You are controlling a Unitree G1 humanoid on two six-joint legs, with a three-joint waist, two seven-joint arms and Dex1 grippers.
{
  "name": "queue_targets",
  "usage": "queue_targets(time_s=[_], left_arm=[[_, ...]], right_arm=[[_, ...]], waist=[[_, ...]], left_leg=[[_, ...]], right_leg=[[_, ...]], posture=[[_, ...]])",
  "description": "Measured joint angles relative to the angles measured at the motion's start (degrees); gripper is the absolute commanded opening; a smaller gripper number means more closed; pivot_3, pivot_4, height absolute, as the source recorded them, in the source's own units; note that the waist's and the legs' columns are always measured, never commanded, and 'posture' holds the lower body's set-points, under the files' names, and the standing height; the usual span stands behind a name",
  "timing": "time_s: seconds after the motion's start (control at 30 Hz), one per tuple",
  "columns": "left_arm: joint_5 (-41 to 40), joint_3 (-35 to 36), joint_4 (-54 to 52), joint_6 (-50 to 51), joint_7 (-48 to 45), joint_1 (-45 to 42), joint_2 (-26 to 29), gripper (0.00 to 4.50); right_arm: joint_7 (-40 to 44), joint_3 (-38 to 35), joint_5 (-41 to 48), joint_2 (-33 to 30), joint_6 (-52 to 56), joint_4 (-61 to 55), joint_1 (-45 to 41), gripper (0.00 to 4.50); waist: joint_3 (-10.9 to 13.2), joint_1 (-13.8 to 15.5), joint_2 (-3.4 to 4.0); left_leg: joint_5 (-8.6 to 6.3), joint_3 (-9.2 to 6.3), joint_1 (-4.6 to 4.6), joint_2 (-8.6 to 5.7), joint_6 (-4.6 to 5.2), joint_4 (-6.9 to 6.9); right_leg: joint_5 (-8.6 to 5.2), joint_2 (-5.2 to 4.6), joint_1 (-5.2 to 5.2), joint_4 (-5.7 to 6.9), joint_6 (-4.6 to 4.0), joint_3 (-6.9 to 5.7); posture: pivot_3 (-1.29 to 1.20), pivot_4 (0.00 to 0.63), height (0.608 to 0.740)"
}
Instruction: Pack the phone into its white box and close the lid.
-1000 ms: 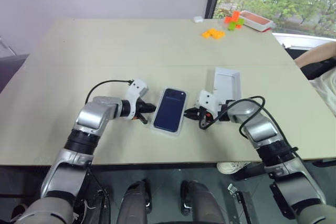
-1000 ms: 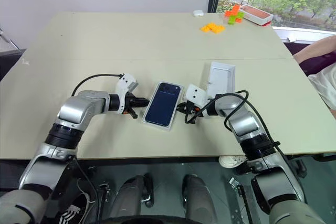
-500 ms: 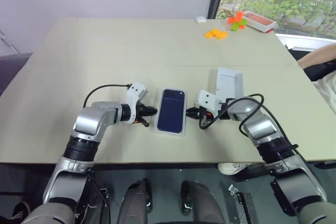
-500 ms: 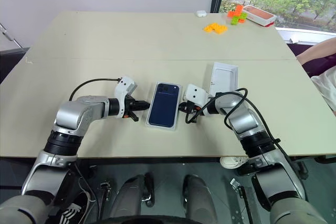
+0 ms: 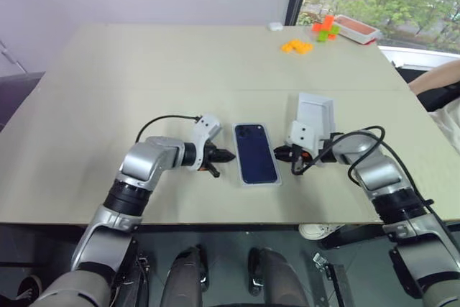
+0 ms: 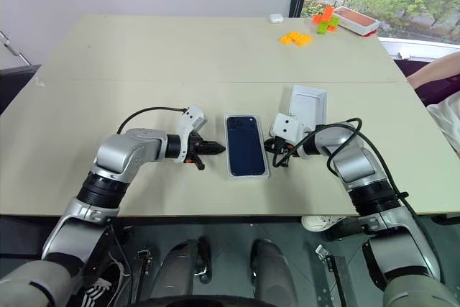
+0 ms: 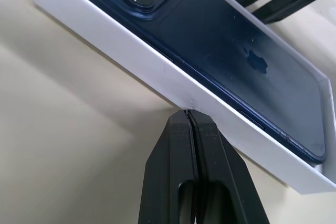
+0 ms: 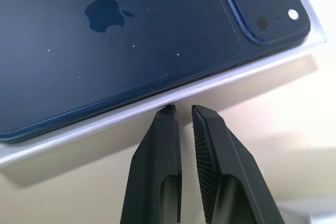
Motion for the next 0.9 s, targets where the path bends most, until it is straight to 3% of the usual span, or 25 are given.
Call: queue_targets(time_s=[0.47,0.9], left_arm=[[0.67,-0.85,2.01,-1.48,0.25,-0.09,-1.54,0.07],[0.52,-0.57,0.05,-3.01,0.19,0.11,0.50,0.07]], right_arm=[[0.00,-0.64,1.04,-1.86,1.08,-2.48,2.01,0.51],[1.71,-0.65,1.48,-3.96,1.03,-2.46,1.82,0.51]], waist=[[0.00,-0.02,0.00],[0.01,-0.02,0.00]], left_leg=[[0.00,-0.02,0.00,0.00,0.00,0.00],[0.00,-0.02,0.00,0.00,0.00,0.00]], right_leg=[[-0.10,0.01,-0.01,0.00,0.17,0.00],[-0.10,0.00,-0.01,0.00,0.16,0.00]], posture=[[0.00,0.150,0.740],[0.00,0.150,0.740]])
